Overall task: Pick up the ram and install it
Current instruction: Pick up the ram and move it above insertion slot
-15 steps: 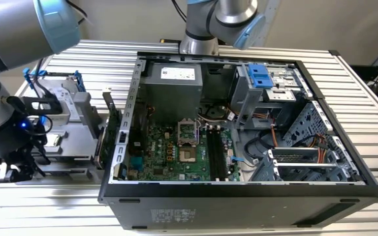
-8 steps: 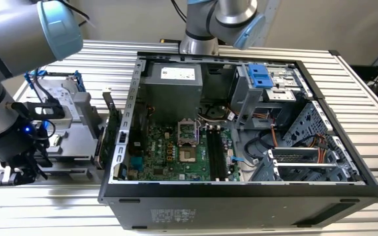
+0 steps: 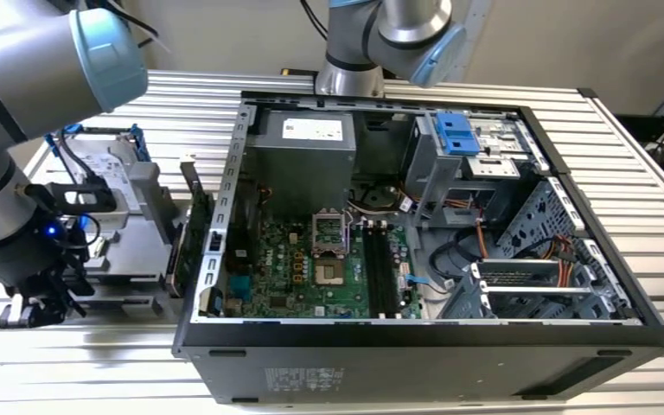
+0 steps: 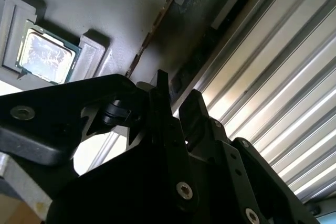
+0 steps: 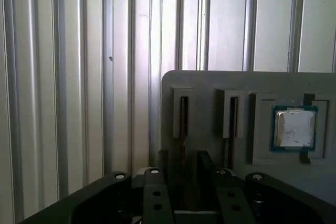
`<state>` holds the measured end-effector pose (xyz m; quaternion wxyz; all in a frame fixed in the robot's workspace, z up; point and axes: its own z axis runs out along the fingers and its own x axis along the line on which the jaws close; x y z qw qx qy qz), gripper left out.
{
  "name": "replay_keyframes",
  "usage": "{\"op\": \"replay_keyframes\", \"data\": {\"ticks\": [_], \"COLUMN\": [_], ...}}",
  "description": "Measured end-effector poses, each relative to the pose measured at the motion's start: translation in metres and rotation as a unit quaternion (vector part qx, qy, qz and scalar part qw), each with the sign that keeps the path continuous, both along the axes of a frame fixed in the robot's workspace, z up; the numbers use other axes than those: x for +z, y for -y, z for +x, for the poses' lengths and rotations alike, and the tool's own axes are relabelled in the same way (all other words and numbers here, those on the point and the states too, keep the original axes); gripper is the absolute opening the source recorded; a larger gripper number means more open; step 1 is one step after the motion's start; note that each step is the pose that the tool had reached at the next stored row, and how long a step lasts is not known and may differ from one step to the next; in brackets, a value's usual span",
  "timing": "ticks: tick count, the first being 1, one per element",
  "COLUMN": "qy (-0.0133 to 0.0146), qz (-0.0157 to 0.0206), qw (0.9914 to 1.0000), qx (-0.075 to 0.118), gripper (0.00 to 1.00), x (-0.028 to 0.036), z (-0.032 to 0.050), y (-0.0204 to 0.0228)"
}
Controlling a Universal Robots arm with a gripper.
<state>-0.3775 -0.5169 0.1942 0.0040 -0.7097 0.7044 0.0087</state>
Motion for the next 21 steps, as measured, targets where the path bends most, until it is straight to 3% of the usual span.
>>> {"op": "replay_keyframes", "data": {"ticks": [4,7,11,19,20,21], "qy": [0.0,0.0,0.0,0.0,0.0,0.0], "qz": [-0.0001,-0.0002,-0.0002,-0.0002,-0.0002,-0.0002], "qw": [1.0,1.0,1.0,1.0,1.0,1.0], "qx": [0.0,0.0,0.0,0.0,0.0,0.0], "gripper": [1.0,1.0,1.0,1.0,0.0,0.0], "x": [-0.0008,-0.001,-0.0013,-0.0014,-0.0014,-0.0014], "z": [-0.0001,0.0,-0.0001,-0.0001,-0.0001,-0.0001], "y": [-0.0039,-0.004,-0.0003,0.0003,0.0004,0.0004]}}
